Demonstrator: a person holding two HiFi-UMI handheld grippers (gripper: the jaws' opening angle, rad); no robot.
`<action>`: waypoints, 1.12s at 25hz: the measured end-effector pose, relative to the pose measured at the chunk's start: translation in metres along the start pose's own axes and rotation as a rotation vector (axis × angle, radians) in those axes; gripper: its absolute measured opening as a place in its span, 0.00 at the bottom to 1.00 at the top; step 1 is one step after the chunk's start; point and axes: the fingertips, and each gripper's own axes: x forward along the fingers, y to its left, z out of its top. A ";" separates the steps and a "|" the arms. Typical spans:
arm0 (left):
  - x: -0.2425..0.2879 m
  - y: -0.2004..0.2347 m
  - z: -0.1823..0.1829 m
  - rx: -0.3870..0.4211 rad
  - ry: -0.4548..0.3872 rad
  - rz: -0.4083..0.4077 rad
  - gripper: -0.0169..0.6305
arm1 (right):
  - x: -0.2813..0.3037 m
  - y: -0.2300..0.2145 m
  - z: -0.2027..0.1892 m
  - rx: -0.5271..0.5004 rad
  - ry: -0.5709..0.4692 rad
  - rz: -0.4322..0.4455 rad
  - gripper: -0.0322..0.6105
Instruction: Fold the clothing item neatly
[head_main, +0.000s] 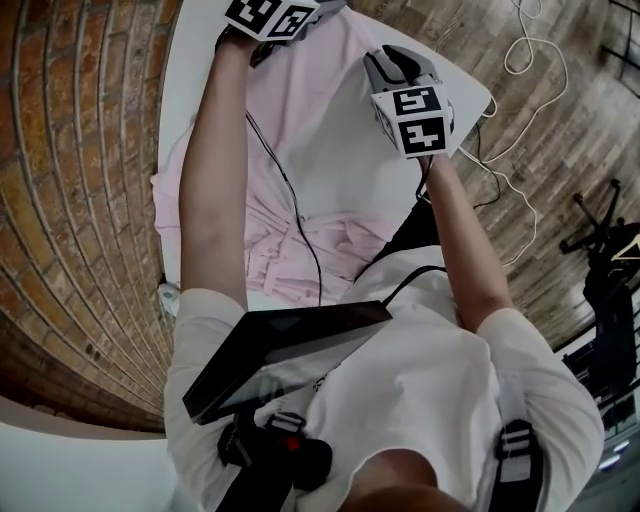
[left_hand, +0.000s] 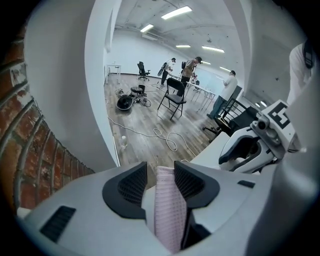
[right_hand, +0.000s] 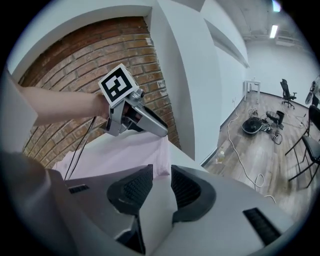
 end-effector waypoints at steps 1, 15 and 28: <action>0.000 0.000 0.000 -0.005 0.001 -0.003 0.29 | 0.001 0.000 0.000 0.007 0.005 -0.003 0.23; -0.008 -0.015 -0.001 0.018 -0.013 -0.004 0.06 | -0.008 0.005 0.008 -0.061 -0.004 -0.003 0.09; -0.135 -0.057 0.021 0.022 -0.200 0.095 0.05 | -0.084 0.077 0.063 -0.252 -0.201 0.127 0.09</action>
